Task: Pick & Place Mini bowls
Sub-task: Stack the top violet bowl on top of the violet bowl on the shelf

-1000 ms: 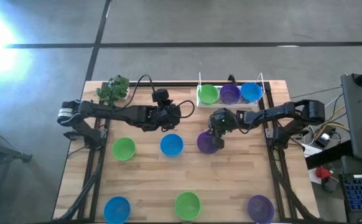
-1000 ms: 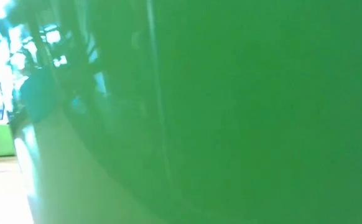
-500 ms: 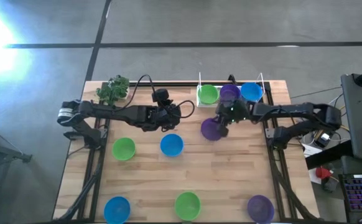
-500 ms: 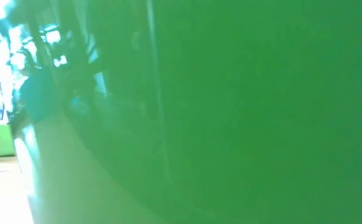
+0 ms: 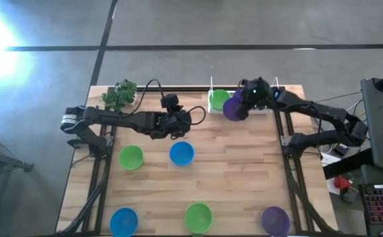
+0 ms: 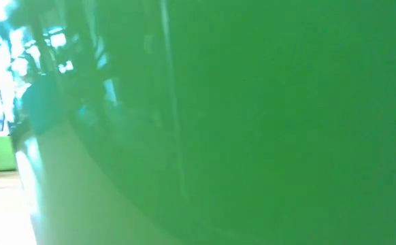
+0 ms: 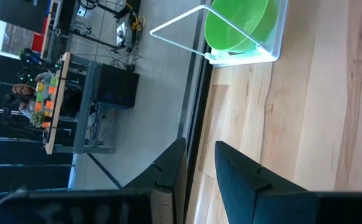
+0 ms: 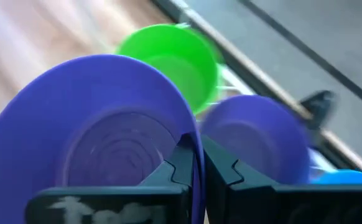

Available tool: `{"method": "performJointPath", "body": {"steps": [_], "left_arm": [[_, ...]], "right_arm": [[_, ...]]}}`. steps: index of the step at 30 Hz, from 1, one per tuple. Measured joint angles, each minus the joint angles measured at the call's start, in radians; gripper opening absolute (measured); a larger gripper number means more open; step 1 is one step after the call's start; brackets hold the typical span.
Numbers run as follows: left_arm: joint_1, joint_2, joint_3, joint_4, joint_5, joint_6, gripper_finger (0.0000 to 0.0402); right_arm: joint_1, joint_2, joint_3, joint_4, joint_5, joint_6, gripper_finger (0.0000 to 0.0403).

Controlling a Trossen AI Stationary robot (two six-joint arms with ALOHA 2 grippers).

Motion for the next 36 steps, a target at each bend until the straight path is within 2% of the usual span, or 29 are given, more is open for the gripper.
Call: {"method": "performJointPath", "body": {"steps": [8, 13, 18, 28, 36], "left_arm": [[0.000, 0.000, 0.000, 0.000, 0.000, 0.000, 0.0085], [0.000, 0.000, 0.000, 0.000, 0.000, 0.000, 0.0085], [0.000, 0.000, 0.000, 0.000, 0.000, 0.000, 0.0085], [0.000, 0.000, 0.000, 0.000, 0.000, 0.006, 0.0085], [0.000, 0.000, 0.000, 0.000, 0.000, 0.022, 0.0085]], "right_arm": [[-0.169, 0.002, 0.007, -0.011, 0.036, -0.047, 0.0011], [-0.235, 0.002, 0.000, 0.033, 0.074, -0.045, 0.0011], [-0.243, 0.002, -0.034, 0.113, 0.073, -0.045, 0.0011], [-0.255, 0.002, -0.074, 0.134, 0.081, -0.006, 0.0011], [-0.258, 0.002, -0.122, 0.220, 0.081, 0.015, 0.0011]]}}
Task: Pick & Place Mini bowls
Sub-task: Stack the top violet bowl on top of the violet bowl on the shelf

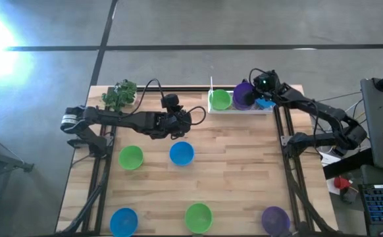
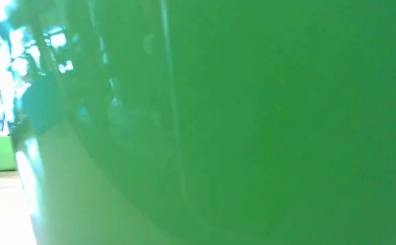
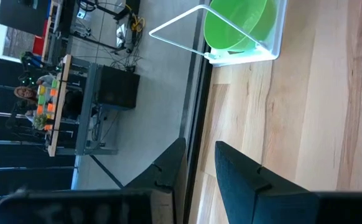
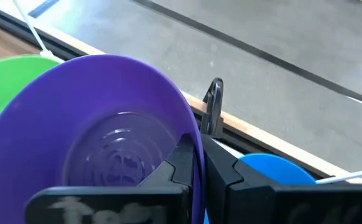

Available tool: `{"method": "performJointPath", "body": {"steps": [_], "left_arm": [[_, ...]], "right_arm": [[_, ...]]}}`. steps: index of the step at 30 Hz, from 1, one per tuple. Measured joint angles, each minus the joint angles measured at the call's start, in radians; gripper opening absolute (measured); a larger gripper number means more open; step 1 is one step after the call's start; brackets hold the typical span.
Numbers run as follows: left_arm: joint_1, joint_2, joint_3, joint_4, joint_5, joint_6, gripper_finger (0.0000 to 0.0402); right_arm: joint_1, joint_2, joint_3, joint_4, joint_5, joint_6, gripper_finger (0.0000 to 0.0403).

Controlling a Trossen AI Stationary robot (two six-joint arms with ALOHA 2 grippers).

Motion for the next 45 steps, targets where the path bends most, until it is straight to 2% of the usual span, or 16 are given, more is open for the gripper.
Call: {"method": "performJointPath", "body": {"steps": [12, 31, 37, 45], "left_arm": [[0.000, 0.000, 0.000, 0.000, 0.000, -0.002, 0.0085], [0.000, 0.000, 0.000, 0.000, 0.000, -0.001, 0.0085], [0.000, 0.000, 0.000, 0.001, 0.000, -0.001, 0.0085], [0.000, 0.000, 0.000, 0.001, 0.000, 0.001, 0.0085]], "right_arm": [[-0.001, 0.009, -0.015, 0.013, 0.032, 0.015, 0.0011], [-0.002, 0.174, -0.015, 0.078, 0.020, -0.008, 0.0014], [-0.003, 0.166, -0.015, 0.086, 0.023, -0.011, 0.0041], [-0.002, 0.127, -0.015, 0.098, 0.023, -0.019, 0.0105]]}}
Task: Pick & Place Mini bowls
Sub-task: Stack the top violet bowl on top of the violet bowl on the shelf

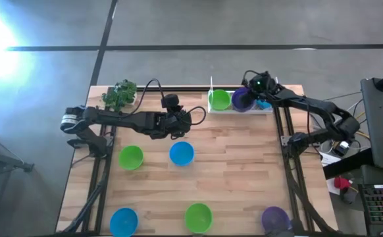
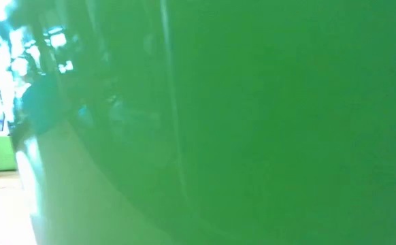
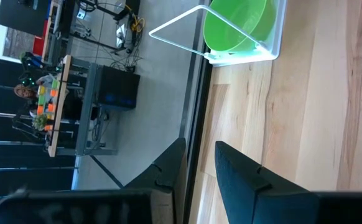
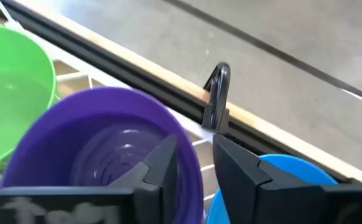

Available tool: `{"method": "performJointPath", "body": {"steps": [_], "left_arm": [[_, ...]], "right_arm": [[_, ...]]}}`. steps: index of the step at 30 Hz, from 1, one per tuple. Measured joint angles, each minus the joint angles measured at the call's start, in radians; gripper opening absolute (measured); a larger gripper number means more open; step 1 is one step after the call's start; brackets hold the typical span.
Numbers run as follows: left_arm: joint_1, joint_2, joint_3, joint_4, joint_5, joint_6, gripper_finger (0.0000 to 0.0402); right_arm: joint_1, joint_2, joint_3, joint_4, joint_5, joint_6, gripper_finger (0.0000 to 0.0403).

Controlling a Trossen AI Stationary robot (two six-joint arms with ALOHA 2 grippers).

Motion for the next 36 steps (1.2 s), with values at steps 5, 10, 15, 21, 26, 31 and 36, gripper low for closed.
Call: {"method": "performJointPath", "body": {"steps": [5, 10, 15, 21, 26, 31, 36], "left_arm": [[0.000, 0.000, 0.000, 0.000, 0.000, 0.000, 0.0085], [0.000, 0.000, 0.000, 0.000, 0.000, -0.003, 0.0085], [0.000, 0.000, 0.000, 0.000, 0.000, -0.004, 0.0085], [0.000, 0.000, 0.000, 0.000, 0.000, -0.004, 0.0085], [0.000, 0.000, 0.000, 0.000, 0.000, -0.005, 0.0085], [0.000, 0.000, 0.000, 0.000, 0.000, -0.005, 0.0085], [0.000, 0.000, 0.000, 0.000, 0.000, -0.005, 0.0085]], "right_arm": [[0.001, -0.073, 0.000, 0.000, 0.000, -0.021, 0.0134], [0.003, -0.119, 0.000, -0.007, -0.002, -0.002, 0.0135], [0.003, -0.105, 0.000, -0.039, -0.006, 0.009, 0.0090], [0.007, -0.094, -0.001, -0.029, -0.019, -0.012, 0.0014], [0.008, -0.092, -0.002, -0.029, -0.064, -0.011, 0.0012], [0.007, -0.092, -0.009, -0.027, -0.063, -0.009, 0.0012], [0.007, -0.092, -0.043, -0.027, -0.061, 0.004, 0.0012]]}}
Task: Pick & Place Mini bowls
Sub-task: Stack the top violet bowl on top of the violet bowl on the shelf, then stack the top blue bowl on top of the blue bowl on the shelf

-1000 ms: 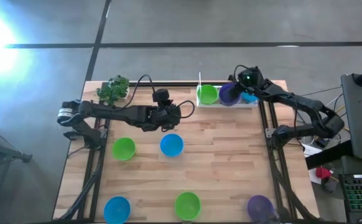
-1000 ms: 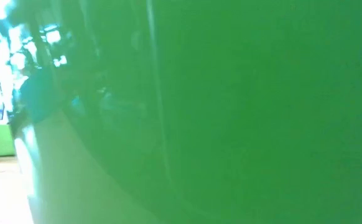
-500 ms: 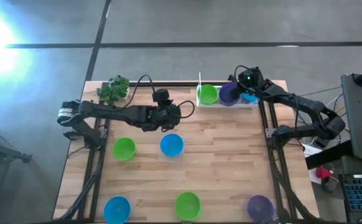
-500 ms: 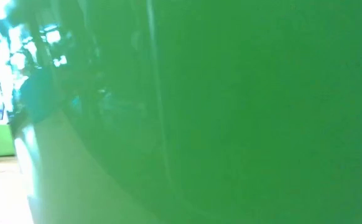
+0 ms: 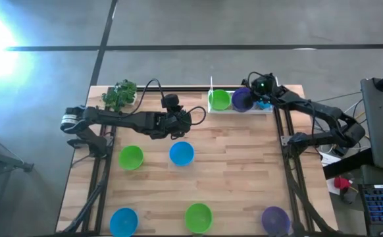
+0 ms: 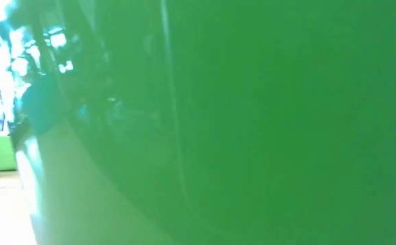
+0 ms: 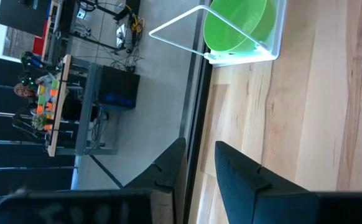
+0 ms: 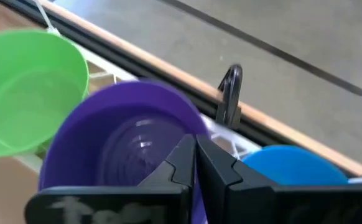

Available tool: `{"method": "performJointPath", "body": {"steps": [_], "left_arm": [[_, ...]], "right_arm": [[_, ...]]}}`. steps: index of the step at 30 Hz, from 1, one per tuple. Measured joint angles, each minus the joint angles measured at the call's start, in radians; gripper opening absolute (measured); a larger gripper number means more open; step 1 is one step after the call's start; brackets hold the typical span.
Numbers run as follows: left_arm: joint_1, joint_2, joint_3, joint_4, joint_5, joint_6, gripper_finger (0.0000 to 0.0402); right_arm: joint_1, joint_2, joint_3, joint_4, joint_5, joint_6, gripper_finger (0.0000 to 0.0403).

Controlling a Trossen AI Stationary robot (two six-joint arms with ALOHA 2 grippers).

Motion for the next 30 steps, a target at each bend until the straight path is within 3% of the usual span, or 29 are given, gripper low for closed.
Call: {"method": "performJointPath", "body": {"steps": [30], "left_arm": [[0.000, 0.000, 0.000, 0.000, 0.000, -0.026, 0.0085]], "right_arm": [[0.000, -0.009, -0.023, 0.059, 0.005, -0.020, 0.0012]]}}
